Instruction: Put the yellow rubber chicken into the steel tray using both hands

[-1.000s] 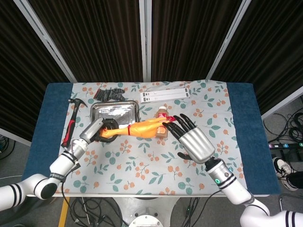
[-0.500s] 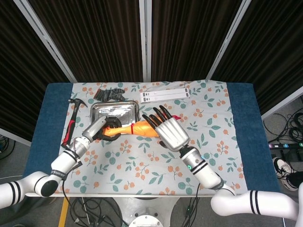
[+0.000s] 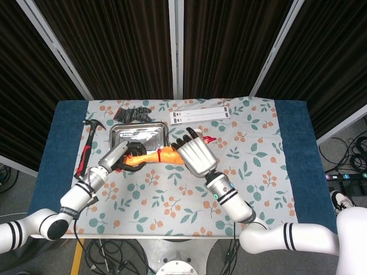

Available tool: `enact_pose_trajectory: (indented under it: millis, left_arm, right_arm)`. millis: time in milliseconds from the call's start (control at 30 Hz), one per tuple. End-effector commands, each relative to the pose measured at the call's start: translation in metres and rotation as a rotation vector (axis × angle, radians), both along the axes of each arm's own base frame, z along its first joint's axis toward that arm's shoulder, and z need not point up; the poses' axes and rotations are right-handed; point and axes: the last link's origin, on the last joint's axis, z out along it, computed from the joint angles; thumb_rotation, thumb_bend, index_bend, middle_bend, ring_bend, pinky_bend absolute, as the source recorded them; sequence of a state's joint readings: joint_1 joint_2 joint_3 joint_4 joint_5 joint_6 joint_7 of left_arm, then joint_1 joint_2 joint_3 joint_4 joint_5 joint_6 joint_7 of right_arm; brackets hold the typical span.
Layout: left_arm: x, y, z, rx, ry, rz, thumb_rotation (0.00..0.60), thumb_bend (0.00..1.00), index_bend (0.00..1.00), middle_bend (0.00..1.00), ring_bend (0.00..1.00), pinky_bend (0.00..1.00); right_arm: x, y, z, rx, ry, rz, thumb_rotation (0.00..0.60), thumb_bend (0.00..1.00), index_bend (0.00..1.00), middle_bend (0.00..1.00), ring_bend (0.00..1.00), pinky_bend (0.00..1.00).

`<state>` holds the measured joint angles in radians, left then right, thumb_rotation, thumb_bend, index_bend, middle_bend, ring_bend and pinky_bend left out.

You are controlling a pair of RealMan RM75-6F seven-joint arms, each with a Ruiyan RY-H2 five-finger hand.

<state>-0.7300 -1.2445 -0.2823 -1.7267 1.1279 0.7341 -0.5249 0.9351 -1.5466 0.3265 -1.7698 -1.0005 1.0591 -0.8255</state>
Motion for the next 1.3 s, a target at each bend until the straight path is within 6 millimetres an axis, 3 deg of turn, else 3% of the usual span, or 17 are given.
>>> enact_pose_trajectory:
  millis: [33, 133, 267, 333, 400, 433, 500, 567, 633, 733, 833, 1067, 1200, 1300]
  left_arm:
    - [0.0, 0.0, 0.0, 0.001, 0.0, 0.0, 0.6, 0.68, 0.75, 0.75, 0.67, 0.8]
    - [-0.001, 0.0, 0.001, 0.002, -0.002, 0.0, 0.6, 0.68, 0.75, 0.75, 0.67, 0.8]
    - [-0.001, 0.0, 0.0, 0.001, -0.001, 0.001, 0.6, 0.68, 0.75, 0.75, 0.67, 0.8]
    - [-0.002, 0.0, 0.001, 0.002, -0.001, 0.003, 0.6, 0.68, 0.75, 0.75, 0.67, 0.8]
    - [-0.003, 0.0, 0.001, 0.004, 0.0, 0.004, 0.6, 0.68, 0.75, 0.75, 0.67, 0.8]
    - [-0.003, 0.0, 0.001, 0.004, 0.0, 0.005, 0.6, 0.68, 0.75, 0.75, 0.67, 0.8]
    - [-0.004, 0.0, 0.001, 0.006, -0.002, 0.009, 0.6, 0.68, 0.75, 0.75, 0.67, 0.8]
    - [-0.004, 0.001, 0.002, 0.007, -0.004, 0.013, 0.6, 0.68, 0.75, 0.75, 0.67, 0.8]
    - [-0.004, 0.001, 0.002, 0.007, -0.008, 0.018, 0.6, 0.68, 0.75, 0.75, 0.67, 0.8]
    - [-0.004, 0.002, 0.003, 0.004, -0.01, 0.02, 0.6, 0.68, 0.75, 0.75, 0.67, 0.8]
    - [-0.005, 0.002, 0.004, 0.003, -0.006, 0.019, 0.6, 0.68, 0.75, 0.75, 0.67, 0.8]
    - [-0.005, 0.004, 0.005, 0.006, -0.008, 0.023, 0.6, 0.68, 0.75, 0.75, 0.67, 0.8]
    - [-0.003, 0.004, 0.006, 0.005, -0.01, 0.021, 0.6, 0.68, 0.75, 0.75, 0.67, 0.8]
    - [-0.001, 0.003, 0.006, 0.004, -0.011, 0.015, 0.6, 0.68, 0.75, 0.75, 0.67, 0.8]
  right_arm:
    - [0.001, 0.0, -0.003, 0.007, -0.002, -0.001, 0.6, 0.64, 0.87, 0.82, 0.52, 0.23]
    - [0.0, 0.0, -0.005, 0.012, -0.001, -0.003, 0.6, 0.75, 0.97, 0.91, 0.62, 0.25]
    - [-0.002, 0.001, -0.008, 0.029, -0.001, -0.012, 0.6, 0.87, 1.0, 0.96, 0.69, 0.29]
    - [-0.002, 0.001, -0.008, 0.039, -0.009, -0.018, 0.6, 0.88, 1.0, 0.96, 0.71, 0.29]
    - [-0.002, 0.0, -0.006, 0.034, -0.021, -0.019, 0.6, 0.78, 0.98, 0.96, 0.7, 0.27]
    - [-0.003, 0.0, -0.005, 0.03, -0.024, -0.018, 0.6, 0.68, 0.94, 0.95, 0.67, 0.25]
    - [-0.005, 0.0, -0.002, 0.025, -0.018, -0.023, 0.6, 0.48, 0.75, 0.83, 0.56, 0.2]
    - [-0.006, 0.0, 0.0, 0.021, -0.008, -0.027, 0.6, 0.28, 0.51, 0.63, 0.4, 0.17]
    - [-0.006, 0.001, 0.002, 0.017, 0.002, -0.029, 0.6, 0.08, 0.2, 0.36, 0.22, 0.15]
    - [-0.006, 0.003, 0.005, 0.022, 0.021, -0.038, 0.6, 0.0, 0.01, 0.14, 0.1, 0.12]
    - [-0.005, 0.005, 0.007, 0.027, 0.028, -0.043, 0.6, 0.0, 0.0, 0.05, 0.07, 0.1]
    - [-0.008, 0.005, 0.01, 0.022, 0.035, -0.043, 0.6, 0.0, 0.0, 0.03, 0.07, 0.1]
    - [-0.006, 0.003, 0.008, 0.022, 0.032, -0.041, 0.6, 0.0, 0.0, 0.06, 0.07, 0.1]
    - [-0.002, 0.002, 0.003, 0.021, 0.037, -0.036, 0.6, 0.02, 0.02, 0.18, 0.08, 0.1]
